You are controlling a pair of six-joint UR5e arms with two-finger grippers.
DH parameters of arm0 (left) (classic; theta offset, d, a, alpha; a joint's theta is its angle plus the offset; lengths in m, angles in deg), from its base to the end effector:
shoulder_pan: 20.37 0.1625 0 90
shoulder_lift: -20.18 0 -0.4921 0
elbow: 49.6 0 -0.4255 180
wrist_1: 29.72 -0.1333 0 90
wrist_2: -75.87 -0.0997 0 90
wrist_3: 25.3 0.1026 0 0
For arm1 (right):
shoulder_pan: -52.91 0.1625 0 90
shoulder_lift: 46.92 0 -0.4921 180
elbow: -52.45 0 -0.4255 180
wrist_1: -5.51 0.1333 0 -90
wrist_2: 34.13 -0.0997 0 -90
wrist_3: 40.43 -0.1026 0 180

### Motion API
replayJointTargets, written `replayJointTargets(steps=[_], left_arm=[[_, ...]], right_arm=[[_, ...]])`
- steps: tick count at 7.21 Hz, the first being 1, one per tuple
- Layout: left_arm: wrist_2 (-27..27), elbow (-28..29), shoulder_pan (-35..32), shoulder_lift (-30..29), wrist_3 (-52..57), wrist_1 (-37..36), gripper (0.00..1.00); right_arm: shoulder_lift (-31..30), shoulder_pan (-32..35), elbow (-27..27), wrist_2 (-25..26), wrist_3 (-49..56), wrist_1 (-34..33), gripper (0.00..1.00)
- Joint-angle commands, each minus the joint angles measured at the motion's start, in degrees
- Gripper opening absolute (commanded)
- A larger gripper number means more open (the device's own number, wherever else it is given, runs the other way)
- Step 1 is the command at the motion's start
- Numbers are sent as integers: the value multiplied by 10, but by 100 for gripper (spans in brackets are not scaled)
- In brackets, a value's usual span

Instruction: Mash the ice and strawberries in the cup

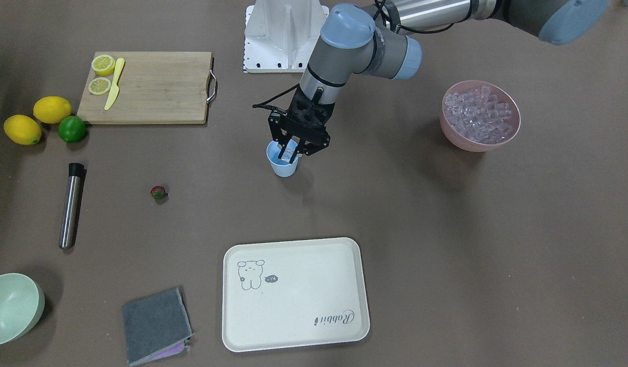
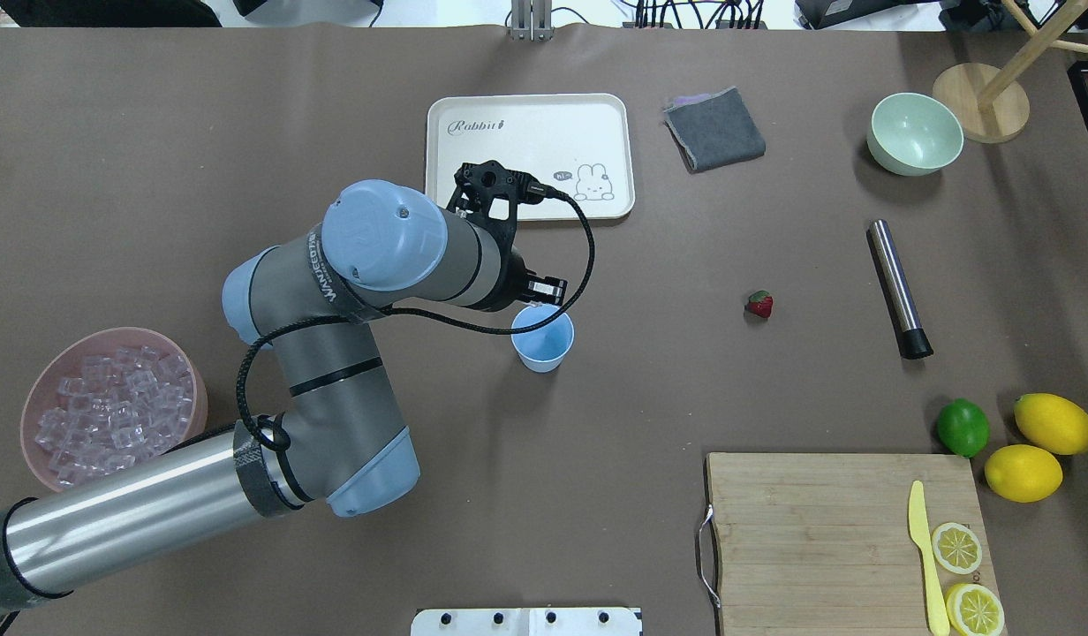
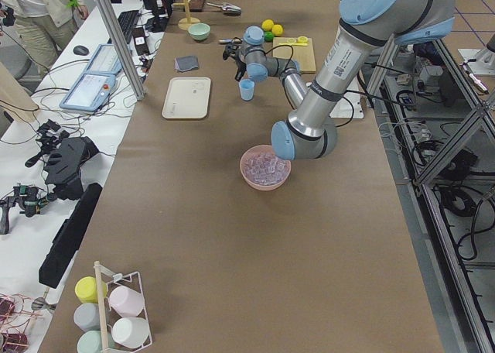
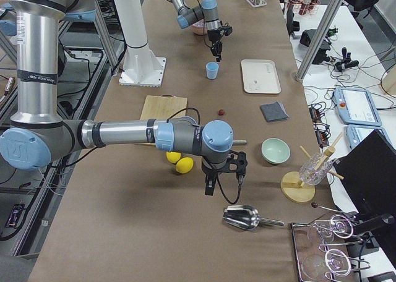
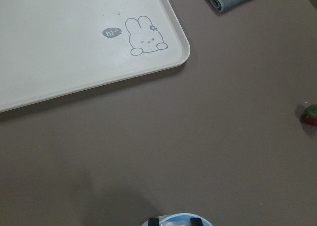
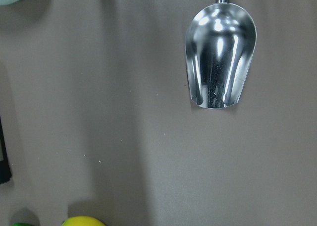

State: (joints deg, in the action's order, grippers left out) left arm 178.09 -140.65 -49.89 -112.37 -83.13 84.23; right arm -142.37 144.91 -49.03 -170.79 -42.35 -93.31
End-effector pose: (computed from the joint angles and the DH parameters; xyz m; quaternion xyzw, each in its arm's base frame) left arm 0.6165 -0.4773 0.1777 0.2075 0.5200 0.0783 0.8249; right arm 0.0751 -0.4702 0.6829 -0.0221 -0.3959 0.0410 0.9171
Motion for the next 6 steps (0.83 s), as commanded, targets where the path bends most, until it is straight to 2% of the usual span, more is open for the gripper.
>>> replayJointTargets(steps=[1, 2, 3, 4, 6], left_arm=[[0, 3, 7, -2, -1, 0, 0], [1, 3, 10, -2, -1, 0, 0], [1, 2, 17, -1, 0, -1, 77], [0, -10, 19, 3, -4, -2, 98], [2, -20, 3, 6, 2, -8, 98]], right_arm=[[1, -3, 0, 0, -10, 0, 100], [4, -3, 0, 0, -11, 0, 100], [4, -4, 0, -1, -11, 0, 100], [7, -4, 0, 0, -11, -1, 100], [11, -5, -3, -1, -10, -1, 100]])
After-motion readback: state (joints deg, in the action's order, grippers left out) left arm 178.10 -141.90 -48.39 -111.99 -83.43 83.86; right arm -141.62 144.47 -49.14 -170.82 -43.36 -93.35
